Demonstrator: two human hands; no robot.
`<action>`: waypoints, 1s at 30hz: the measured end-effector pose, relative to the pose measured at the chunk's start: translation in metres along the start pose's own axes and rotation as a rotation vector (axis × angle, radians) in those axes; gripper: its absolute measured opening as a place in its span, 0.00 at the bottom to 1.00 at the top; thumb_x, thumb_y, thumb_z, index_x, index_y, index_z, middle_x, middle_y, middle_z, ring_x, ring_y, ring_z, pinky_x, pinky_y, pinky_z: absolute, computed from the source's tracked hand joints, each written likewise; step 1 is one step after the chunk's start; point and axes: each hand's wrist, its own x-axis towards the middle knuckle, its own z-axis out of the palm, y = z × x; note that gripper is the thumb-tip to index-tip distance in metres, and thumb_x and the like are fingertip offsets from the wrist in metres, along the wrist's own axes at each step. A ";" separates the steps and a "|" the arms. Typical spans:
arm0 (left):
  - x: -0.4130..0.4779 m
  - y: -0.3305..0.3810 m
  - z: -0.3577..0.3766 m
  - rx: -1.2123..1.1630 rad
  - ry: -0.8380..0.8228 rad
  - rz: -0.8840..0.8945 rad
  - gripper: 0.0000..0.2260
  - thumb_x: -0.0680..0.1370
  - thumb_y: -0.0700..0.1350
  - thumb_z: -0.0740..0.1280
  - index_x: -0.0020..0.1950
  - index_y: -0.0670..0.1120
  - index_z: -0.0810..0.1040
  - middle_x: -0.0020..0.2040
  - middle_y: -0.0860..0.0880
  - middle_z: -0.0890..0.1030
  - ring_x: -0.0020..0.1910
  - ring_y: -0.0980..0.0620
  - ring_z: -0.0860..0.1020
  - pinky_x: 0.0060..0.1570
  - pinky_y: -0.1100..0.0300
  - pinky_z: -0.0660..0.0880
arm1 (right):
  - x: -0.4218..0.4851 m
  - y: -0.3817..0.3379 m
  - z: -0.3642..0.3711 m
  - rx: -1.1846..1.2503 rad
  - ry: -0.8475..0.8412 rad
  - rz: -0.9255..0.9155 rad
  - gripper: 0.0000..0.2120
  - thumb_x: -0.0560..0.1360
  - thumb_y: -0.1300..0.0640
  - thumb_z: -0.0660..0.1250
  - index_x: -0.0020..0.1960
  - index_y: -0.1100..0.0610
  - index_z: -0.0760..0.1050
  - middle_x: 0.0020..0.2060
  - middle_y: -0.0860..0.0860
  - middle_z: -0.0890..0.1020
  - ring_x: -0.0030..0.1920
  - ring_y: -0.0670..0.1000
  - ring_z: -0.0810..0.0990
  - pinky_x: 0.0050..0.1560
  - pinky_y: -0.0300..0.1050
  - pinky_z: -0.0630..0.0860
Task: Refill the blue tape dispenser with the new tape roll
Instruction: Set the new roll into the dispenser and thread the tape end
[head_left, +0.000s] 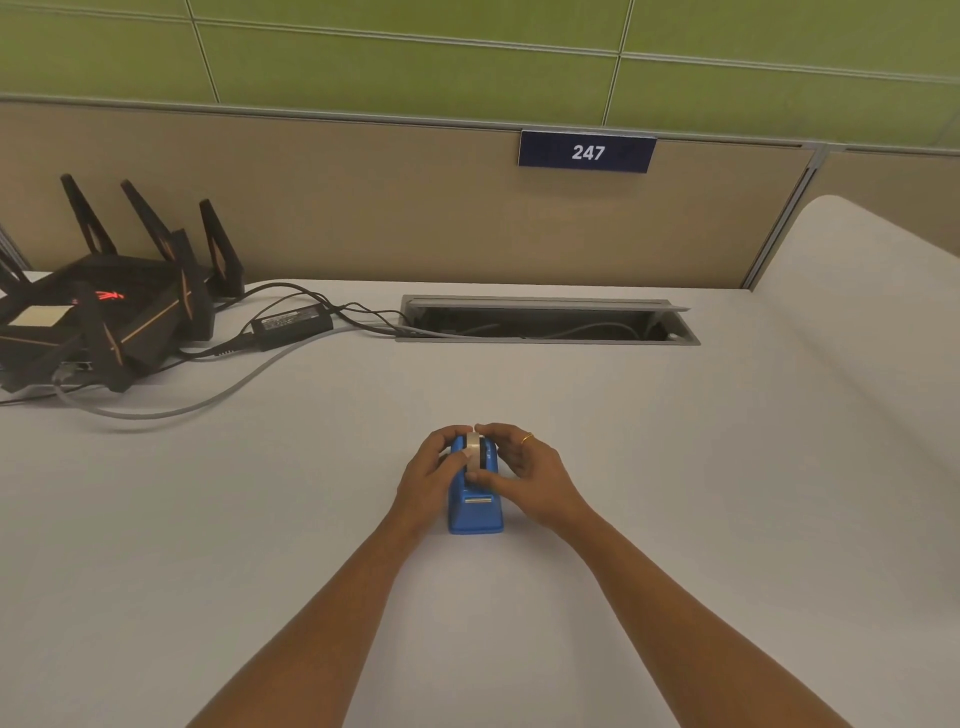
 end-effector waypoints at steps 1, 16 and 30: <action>0.000 0.001 0.000 -0.001 0.000 -0.003 0.11 0.76 0.44 0.61 0.58 0.46 0.72 0.57 0.47 0.75 0.56 0.49 0.74 0.52 0.62 0.72 | 0.000 0.000 0.000 0.008 0.006 0.001 0.24 0.68 0.58 0.73 0.62 0.54 0.71 0.57 0.50 0.79 0.59 0.46 0.76 0.56 0.22 0.69; -0.001 0.001 0.001 0.042 0.016 -0.021 0.12 0.77 0.42 0.61 0.59 0.45 0.72 0.58 0.45 0.76 0.56 0.47 0.75 0.57 0.53 0.73 | 0.000 -0.002 0.002 -0.022 0.018 -0.006 0.24 0.68 0.59 0.73 0.62 0.56 0.71 0.58 0.52 0.79 0.58 0.46 0.76 0.55 0.21 0.67; -0.003 0.005 0.004 0.061 0.044 -0.048 0.15 0.75 0.46 0.63 0.60 0.44 0.72 0.57 0.47 0.76 0.58 0.46 0.75 0.57 0.54 0.73 | -0.002 -0.007 0.002 -0.036 0.021 -0.026 0.22 0.68 0.60 0.73 0.60 0.56 0.71 0.52 0.48 0.78 0.55 0.44 0.76 0.53 0.18 0.67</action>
